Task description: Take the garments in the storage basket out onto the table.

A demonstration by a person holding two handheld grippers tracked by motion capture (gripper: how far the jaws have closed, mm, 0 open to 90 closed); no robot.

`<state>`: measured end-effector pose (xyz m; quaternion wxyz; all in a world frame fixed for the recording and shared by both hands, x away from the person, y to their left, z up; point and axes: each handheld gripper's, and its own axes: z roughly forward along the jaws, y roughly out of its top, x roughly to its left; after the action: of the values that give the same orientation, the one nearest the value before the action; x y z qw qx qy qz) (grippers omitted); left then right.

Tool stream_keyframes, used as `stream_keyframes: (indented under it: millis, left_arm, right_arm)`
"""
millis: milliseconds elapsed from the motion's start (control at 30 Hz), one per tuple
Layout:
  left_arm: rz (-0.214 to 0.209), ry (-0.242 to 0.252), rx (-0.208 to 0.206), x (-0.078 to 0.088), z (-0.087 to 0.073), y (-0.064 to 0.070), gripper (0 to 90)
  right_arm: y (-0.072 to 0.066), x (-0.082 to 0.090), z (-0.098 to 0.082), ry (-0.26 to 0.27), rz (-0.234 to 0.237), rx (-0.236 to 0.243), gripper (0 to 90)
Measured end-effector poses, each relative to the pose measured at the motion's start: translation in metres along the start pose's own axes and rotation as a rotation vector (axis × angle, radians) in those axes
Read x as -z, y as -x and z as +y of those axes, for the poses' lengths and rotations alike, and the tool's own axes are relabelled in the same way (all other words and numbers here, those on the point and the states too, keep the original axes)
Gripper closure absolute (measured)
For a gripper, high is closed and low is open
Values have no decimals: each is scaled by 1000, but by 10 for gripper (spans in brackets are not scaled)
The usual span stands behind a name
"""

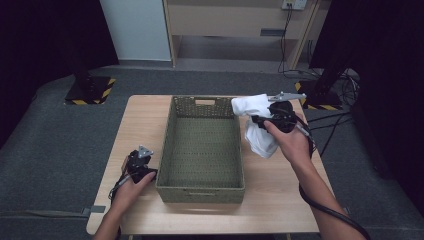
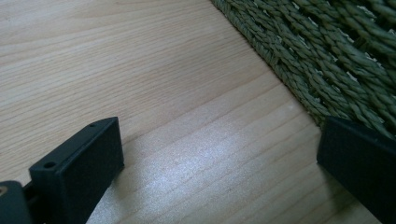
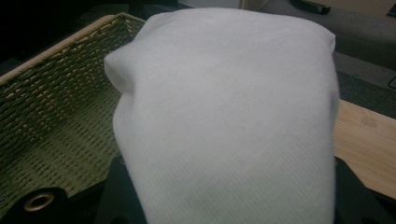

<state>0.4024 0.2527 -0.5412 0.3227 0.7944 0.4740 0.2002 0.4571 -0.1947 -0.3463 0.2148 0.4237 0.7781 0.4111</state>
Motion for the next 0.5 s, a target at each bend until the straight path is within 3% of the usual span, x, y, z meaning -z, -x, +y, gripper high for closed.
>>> stream_keyframes:
  millis: [267, 500]
  left_arm:
    - [0, 0, 0, 0, 0, 0, 0]
    - [0, 0, 0, 0, 0, 0, 0]
  right_arm:
    - [13, 3, -2, 0, -16, -8, 520]
    - [28, -8, -2, -17, -42, -24, 520]
